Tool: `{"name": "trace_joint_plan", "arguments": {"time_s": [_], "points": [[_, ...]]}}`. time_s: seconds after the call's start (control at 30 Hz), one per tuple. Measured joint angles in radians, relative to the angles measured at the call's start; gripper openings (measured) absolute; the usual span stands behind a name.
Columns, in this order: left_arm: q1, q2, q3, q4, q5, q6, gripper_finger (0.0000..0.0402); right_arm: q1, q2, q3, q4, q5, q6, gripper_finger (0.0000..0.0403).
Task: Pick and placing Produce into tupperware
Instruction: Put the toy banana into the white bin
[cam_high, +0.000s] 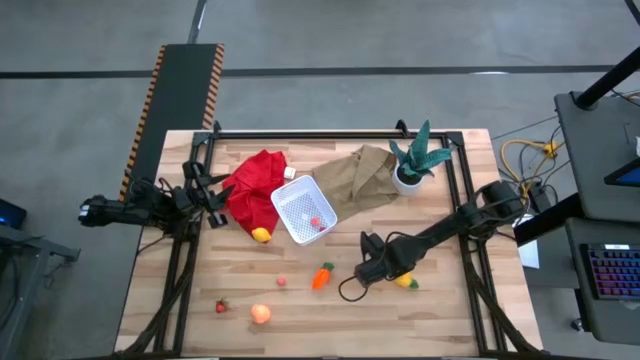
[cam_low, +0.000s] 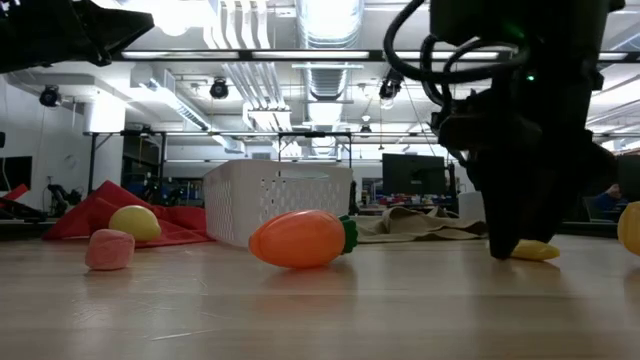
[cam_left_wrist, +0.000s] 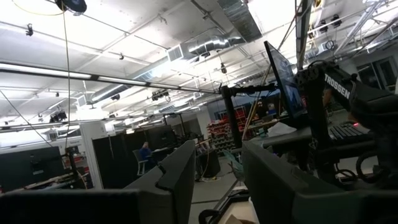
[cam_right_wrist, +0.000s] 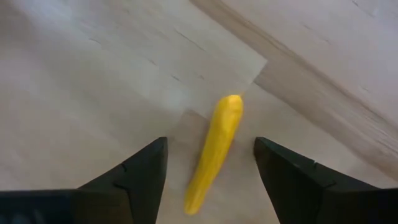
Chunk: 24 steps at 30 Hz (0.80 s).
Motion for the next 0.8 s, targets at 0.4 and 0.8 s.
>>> {"name": "trace_joint_plan", "arguments": {"time_s": [0.4,0.8], "points": [[0.0,0.0,0.0,0.001,0.0,0.0,0.0118,0.0,-0.001,-0.016,0.023,0.003,-0.026,0.0169],[0.0,0.0,0.0,0.0,0.0,0.0,0.0118,0.0,-0.006,-0.015,0.027,-0.004,-0.034,0.0072]]}}
